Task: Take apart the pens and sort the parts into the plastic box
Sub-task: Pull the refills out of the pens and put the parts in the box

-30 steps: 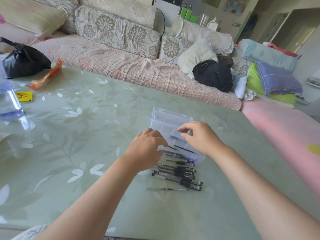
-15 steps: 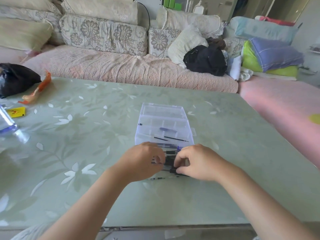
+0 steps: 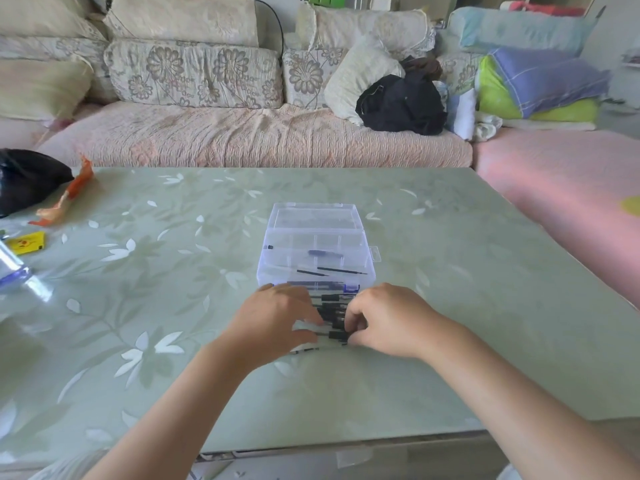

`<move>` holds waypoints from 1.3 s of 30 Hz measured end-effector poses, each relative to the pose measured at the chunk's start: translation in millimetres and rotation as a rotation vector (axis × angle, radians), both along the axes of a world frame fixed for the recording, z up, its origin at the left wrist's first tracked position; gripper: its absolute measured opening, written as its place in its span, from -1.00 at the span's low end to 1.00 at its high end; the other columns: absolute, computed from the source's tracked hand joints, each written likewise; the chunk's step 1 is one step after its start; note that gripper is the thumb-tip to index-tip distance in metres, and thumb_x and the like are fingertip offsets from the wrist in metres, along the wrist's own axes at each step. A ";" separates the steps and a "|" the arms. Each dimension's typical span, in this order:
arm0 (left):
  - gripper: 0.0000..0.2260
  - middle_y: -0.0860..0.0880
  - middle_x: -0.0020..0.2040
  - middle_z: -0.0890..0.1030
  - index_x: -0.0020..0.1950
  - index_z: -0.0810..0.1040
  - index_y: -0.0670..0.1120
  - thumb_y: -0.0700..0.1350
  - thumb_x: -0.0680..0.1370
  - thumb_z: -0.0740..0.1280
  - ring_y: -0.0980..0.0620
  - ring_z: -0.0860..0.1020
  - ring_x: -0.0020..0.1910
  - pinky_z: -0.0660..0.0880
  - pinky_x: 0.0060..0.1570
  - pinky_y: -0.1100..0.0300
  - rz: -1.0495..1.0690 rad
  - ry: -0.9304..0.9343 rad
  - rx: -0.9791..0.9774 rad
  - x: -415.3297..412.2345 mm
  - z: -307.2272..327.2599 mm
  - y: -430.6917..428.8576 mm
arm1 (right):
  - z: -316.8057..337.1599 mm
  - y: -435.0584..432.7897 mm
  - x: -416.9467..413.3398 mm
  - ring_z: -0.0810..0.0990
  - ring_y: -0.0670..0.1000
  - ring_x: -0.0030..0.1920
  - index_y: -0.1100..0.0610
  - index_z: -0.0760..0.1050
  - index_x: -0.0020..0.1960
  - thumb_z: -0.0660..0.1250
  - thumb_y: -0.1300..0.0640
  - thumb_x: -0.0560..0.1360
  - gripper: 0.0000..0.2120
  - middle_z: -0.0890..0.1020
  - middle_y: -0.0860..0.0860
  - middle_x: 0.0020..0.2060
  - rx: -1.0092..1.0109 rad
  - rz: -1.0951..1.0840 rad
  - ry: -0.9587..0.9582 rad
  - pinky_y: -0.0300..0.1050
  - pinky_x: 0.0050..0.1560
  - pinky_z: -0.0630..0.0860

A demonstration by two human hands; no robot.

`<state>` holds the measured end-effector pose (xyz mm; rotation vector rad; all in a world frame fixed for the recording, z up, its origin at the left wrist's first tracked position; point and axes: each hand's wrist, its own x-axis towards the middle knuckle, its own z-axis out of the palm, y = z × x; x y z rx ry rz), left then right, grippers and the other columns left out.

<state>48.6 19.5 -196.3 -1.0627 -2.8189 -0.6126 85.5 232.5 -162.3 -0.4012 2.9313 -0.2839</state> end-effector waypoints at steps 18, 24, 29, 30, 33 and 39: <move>-0.90 0.18 -0.02 0.62 0.04 0.60 0.05 -0.12 0.59 0.33 0.14 0.57 -0.05 0.45 -0.13 0.35 0.114 0.002 0.130 5.0 13.9 -5.1 | 3.3 -9.0 4.8 0.50 -0.03 -0.05 -0.07 0.49 0.06 0.23 -0.07 0.54 -0.85 0.56 -0.16 -0.09 -0.122 0.001 0.169 -0.09 -0.10 0.43; -0.84 0.21 -0.02 0.56 0.09 0.55 0.12 -0.11 0.58 0.30 0.20 0.55 -0.14 0.52 -0.17 0.22 0.092 -0.005 0.145 13.8 18.1 -4.5 | 8.4 -12.6 5.8 0.51 0.05 -0.04 0.03 0.50 0.09 0.11 -0.01 0.63 -0.77 0.59 -0.05 -0.07 -0.162 0.016 0.081 0.00 -0.03 0.47; -0.93 0.19 -0.07 0.55 0.03 0.58 0.08 -0.03 0.57 0.34 0.24 0.47 -0.19 0.35 -0.29 0.41 0.096 -0.022 0.162 18.1 16.9 2.8 | 8.1 -17.8 10.5 0.50 0.12 -0.09 0.08 0.44 -0.06 0.08 0.07 0.63 -0.80 0.57 0.01 -0.14 -0.067 0.033 0.052 0.04 -0.07 0.46; -0.94 0.18 -0.09 0.56 0.01 0.60 0.06 -0.04 0.57 0.34 0.21 0.47 -0.18 0.35 -0.29 0.41 0.094 -0.014 0.164 18.0 16.6 3.7 | 8.0 -18.6 11.0 0.50 0.12 -0.10 0.09 0.43 -0.07 0.08 0.07 0.62 -0.80 0.56 0.01 -0.16 -0.083 0.026 0.036 0.05 -0.07 0.46; -0.95 0.16 -0.12 0.56 -0.02 0.60 0.06 -0.05 0.57 0.34 0.17 0.48 -0.19 0.35 -0.31 0.40 0.104 -0.001 0.187 17.0 16.9 2.7 | 10.0 -19.1 10.6 0.49 0.09 -0.09 0.07 0.46 0.01 0.07 0.06 0.63 -0.79 0.56 -0.01 -0.14 -0.129 0.018 0.032 0.04 -0.04 0.47; -0.96 0.17 -0.11 0.57 -0.03 0.60 0.04 -0.08 0.57 0.35 0.16 0.52 -0.15 0.48 -0.17 0.23 0.072 -0.040 0.217 18.2 16.3 0.8 | 9.3 -22.3 12.0 0.46 0.08 -0.15 0.00 0.45 0.03 0.03 -0.03 0.64 -0.76 0.56 -0.05 -0.18 -0.073 0.047 0.050 0.01 -0.08 0.46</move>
